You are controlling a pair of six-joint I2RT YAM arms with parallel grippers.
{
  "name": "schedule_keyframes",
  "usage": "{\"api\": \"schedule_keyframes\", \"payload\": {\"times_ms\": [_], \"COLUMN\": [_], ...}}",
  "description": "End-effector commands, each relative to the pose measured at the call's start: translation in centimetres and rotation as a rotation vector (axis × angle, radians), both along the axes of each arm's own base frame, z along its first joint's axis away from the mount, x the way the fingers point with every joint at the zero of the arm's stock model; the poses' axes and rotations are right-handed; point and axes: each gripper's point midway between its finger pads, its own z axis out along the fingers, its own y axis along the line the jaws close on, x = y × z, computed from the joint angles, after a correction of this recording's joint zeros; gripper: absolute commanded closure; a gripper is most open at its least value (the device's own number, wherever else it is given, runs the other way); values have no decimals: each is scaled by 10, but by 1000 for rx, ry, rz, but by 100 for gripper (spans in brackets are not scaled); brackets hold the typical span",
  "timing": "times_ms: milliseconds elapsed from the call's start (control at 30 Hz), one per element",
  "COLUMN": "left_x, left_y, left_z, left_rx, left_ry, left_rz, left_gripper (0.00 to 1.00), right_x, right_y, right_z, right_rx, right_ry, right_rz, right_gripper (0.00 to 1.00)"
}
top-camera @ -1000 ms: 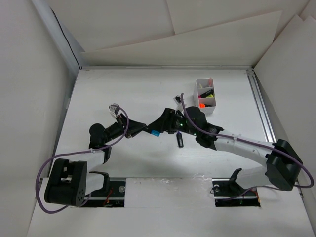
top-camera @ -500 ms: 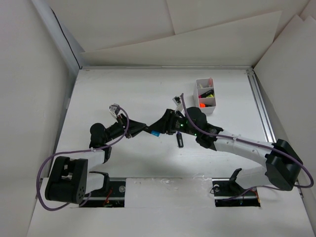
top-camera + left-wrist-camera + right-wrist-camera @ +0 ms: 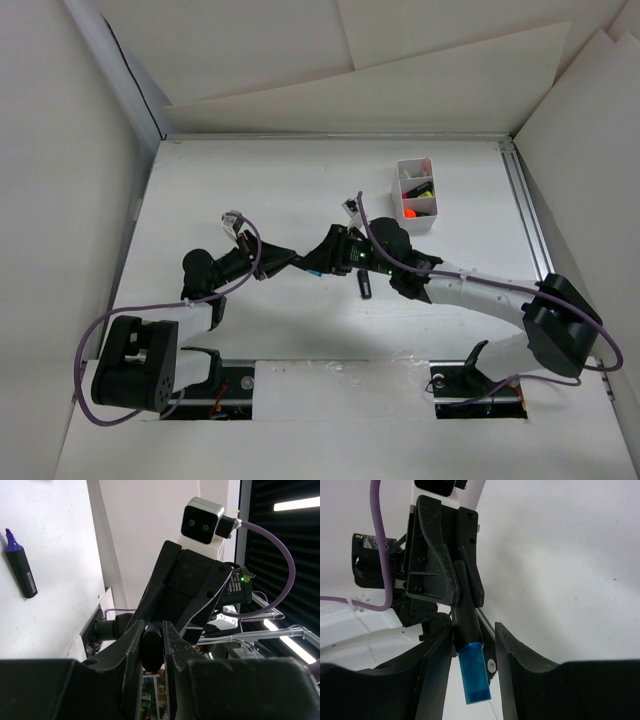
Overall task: Sort the stationery into containers
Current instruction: Place the pen in the storage box.
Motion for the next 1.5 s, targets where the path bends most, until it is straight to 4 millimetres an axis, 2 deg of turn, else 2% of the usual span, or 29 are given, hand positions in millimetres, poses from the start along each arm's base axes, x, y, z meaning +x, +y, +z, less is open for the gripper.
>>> {"api": "schedule_keyframes", "payload": {"times_ms": [0,133,267,367,400,433,500,567,600,700,767,800,867,900,933,1000,1033,1067,1133,1167,1200,1267,1367,1400,1467], "left_x": [-30,-30,-31,-30,-30,-29,-29,-28,-27,-21,-16,-11,0,10,9,8,9,7,9,10,12,16,19,18,18], "left_y": [4,4,4,4,4,4,4,4,3,3,3,3,3,5,8,3,-1,-7,-10,-10,-9,-7,-3,-3,-3], "left_z": [72,72,69,65,65,63,63,62,60,56,54,50,48,32,43,35,21,20,6,4,2,-1,-2,-7,-9], "left_rx": [-81,-82,-80,-78,-78,-76,-72,-67,-59,-18,14,40,127,181,209,271,293,297,337,339,350,372,395,403,410], "left_ry": [-526,-527,-518,-500,-500,-488,-496,-507,-499,-512,-518,-477,-530,-444,-498,-525,-480,-480,-448,-440,-439,-438,-443,-441,-440], "left_rz": [-3,-3,-3,-3,-3,-3,-1,2,5,20,39,54,91,114,144,139,116,93,69,67,78,104,136,133,131], "left_gripper": [100,100,100,97,92,81,69,59,52,46,37,25,18,18,18,22,27,28,29,33,35,37,37,37,38], "right_x": [0,-3,1,1,1,1,4,12,13,32,37,49,59,66,81,88,98,100,108,118,119,126,133,136,138], "right_y": [7,4,-1,-1,-1,-1,-4,-15,-23,-46,-64,-78,-101,-113,-134,-159,-177,-187,-206,-220,-231,-250,-269,-272,-283], "right_z": [27,29,31,31,31,31,33,32,31,32,27,26,19,19,17,10,9,8,2,13,3,3,0,6,0], "right_rx": [76,82,88,88,88,88,88,78,56,19,-32,-57,-162,-203,-253,-367,-394,-431,-501,-513,-573,-623,-713,-717,-754], "right_ry": [-43,-48,-57,-57,-57,-57,-58,-62,-55,-63,-59,-59,-43,-38,-29,11,25,43,73,70,100,134,179,174,211], "right_rz": [25,25,4,4,4,4,-5,-36,-47,-130,-175,-227,-288,-331,-414,-465,-535,-556,-599,-645,-654,-690,-710,-714,-710], "right_gripper": [56,63,79,85,85,87,88,88,88,89,89,89,89,89,89,89,88,87,87,87,85,85,85,84,84]}}
